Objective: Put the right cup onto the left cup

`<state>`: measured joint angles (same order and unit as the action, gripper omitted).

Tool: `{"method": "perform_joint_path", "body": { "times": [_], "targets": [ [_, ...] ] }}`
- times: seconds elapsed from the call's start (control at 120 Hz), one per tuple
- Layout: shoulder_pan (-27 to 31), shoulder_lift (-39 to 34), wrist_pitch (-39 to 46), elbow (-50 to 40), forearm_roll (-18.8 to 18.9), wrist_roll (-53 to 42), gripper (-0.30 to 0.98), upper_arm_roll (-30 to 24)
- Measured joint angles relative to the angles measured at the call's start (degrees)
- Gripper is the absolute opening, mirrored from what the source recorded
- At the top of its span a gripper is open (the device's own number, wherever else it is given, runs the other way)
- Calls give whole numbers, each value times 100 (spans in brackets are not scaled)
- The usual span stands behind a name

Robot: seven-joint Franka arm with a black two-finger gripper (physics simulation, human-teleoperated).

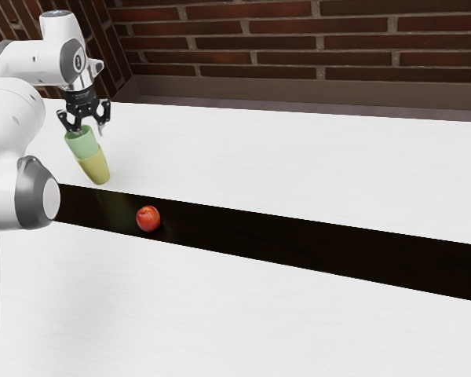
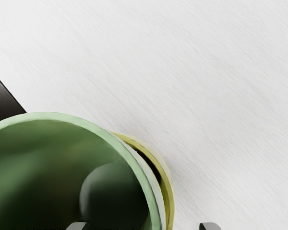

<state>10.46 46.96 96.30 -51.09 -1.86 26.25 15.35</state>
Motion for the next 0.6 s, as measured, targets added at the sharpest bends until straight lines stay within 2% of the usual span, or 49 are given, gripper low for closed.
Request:
{"method": "perform_joint_path", "body": {
  "times": [0.175, 0.325, 0.4, 0.458, 0.517, 0.6],
  "targets": [
    [-1, -31, -104, 186, -36, -23, 52, 2],
    [-56, -296, -378, 475, -35, -69, 59, -2],
    [-174, -716, -538, 391, -37, -132, 62, -37],
    [-352, -1309, -632, -17, -37, -304, 63, -108],
    [-588, -2114, -702, -841, -39, -611, 64, -357],
    [-1341, -3312, -666, -2296, -9, -1051, 65, -489]
  ]
}}
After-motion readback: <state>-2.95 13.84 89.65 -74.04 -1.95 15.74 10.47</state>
